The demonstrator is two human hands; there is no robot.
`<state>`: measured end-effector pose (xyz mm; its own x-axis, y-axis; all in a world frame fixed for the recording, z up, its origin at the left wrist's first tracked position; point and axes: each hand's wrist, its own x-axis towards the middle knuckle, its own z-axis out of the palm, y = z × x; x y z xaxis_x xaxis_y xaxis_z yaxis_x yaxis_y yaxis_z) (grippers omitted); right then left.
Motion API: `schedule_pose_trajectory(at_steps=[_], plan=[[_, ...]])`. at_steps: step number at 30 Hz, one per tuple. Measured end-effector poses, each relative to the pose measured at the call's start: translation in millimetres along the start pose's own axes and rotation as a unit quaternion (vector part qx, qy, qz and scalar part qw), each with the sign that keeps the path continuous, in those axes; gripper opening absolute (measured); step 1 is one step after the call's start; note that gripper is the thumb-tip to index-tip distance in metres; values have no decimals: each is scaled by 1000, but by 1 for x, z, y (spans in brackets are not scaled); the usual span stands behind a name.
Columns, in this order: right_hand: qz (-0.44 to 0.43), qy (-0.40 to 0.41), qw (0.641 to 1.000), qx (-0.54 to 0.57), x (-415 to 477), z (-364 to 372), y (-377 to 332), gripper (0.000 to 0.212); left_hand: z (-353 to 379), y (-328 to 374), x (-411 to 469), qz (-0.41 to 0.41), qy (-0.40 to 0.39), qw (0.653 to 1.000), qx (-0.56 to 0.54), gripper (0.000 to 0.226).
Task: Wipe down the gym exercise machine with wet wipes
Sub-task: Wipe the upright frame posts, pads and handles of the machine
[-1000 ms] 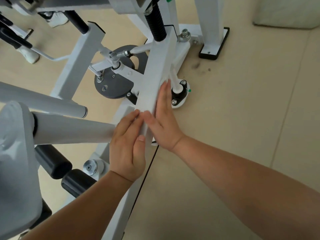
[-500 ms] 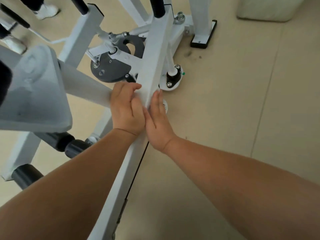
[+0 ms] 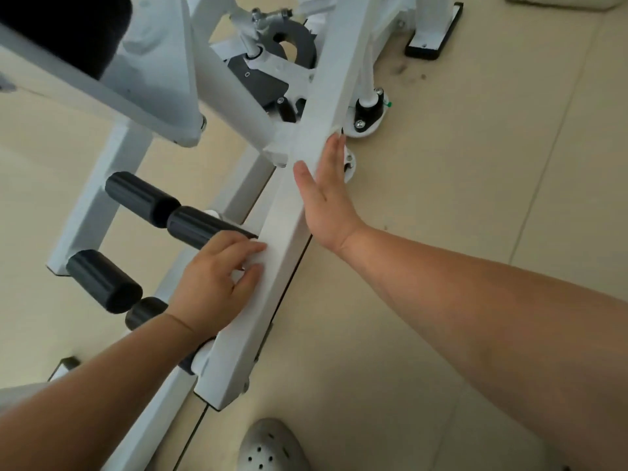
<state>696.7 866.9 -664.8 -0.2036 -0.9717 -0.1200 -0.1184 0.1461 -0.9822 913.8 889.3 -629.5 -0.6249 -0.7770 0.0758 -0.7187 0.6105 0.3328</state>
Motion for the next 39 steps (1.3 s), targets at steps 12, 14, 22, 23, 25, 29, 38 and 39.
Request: schedule_pose_trajectory(at_steps=[12, 14, 22, 23, 25, 29, 38, 39], plan=[[23, -108, 994, 3, -129, 70, 31, 105, -4, -16, -10, 50, 0, 998, 36, 29], [52, -63, 997, 15, -106, 63, 28, 105, -5, -16, -16, 55, 3, 997, 57, 26], [101, -108, 988, 47, -130, 84, 18, 131, -14, -22, -28, -21, -71, 997, 12, 34], [92, -127, 987, 36, -142, 89, 21, 133, -14, -24, -30, -30, -86, 996, 6, 36], [60, -153, 986, 5, -160, 96, 28, 128, -14, -27, -35, -41, -116, 992, -2, 35], [9, -145, 989, -35, -158, 93, 44, 113, -15, -31, -47, -79, -150, 985, -28, 29], [-310, -149, 866, -363, -173, 84, 100, 101, -13, -35, -57, -166, -177, 968, -69, 22], [-346, -148, 843, -384, -167, 80, 106, 104, -12, -35, -58, -168, -176, 968, -68, 23]])
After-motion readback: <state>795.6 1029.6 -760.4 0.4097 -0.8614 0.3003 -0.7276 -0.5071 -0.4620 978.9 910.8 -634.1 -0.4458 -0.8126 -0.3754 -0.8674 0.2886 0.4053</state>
